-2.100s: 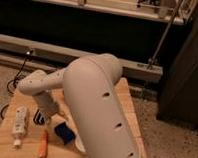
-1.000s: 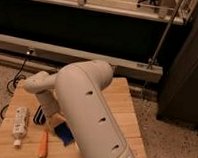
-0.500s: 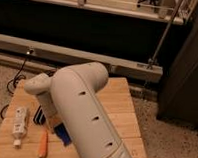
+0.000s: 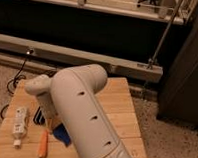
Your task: Place the white sponge in the ceramic cup
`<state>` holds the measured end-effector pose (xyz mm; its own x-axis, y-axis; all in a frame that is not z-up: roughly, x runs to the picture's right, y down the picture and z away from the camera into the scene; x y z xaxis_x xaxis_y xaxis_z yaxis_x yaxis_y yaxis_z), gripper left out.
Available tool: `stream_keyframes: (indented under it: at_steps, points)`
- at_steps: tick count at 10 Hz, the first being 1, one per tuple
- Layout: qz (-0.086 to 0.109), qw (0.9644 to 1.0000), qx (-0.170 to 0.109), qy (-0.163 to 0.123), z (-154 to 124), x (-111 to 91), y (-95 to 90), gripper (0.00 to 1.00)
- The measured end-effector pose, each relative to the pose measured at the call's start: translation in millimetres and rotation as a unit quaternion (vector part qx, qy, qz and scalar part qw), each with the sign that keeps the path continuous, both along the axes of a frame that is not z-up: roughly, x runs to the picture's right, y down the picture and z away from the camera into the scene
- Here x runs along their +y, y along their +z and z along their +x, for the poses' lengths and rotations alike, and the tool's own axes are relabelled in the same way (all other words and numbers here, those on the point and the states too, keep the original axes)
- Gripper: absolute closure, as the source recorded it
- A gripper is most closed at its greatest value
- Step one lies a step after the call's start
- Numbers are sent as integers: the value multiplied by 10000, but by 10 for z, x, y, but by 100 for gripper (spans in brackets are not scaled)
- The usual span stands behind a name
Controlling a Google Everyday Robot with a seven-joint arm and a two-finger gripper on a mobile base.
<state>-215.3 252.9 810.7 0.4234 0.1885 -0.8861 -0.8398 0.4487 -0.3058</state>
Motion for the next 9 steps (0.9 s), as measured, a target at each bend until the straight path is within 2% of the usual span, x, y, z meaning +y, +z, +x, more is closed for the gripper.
stream_keyframes:
  at_steps: [3,4,7,9]
  points:
    - [150,9994,215,-214,128,-50,-17,96]
    - [201,9991,284,-254,171,-66,-32,100]
    - [378,9982,375,-271,230,-117,-110,100]
    - [495,9981,357,-58,256,-194,-182,100]
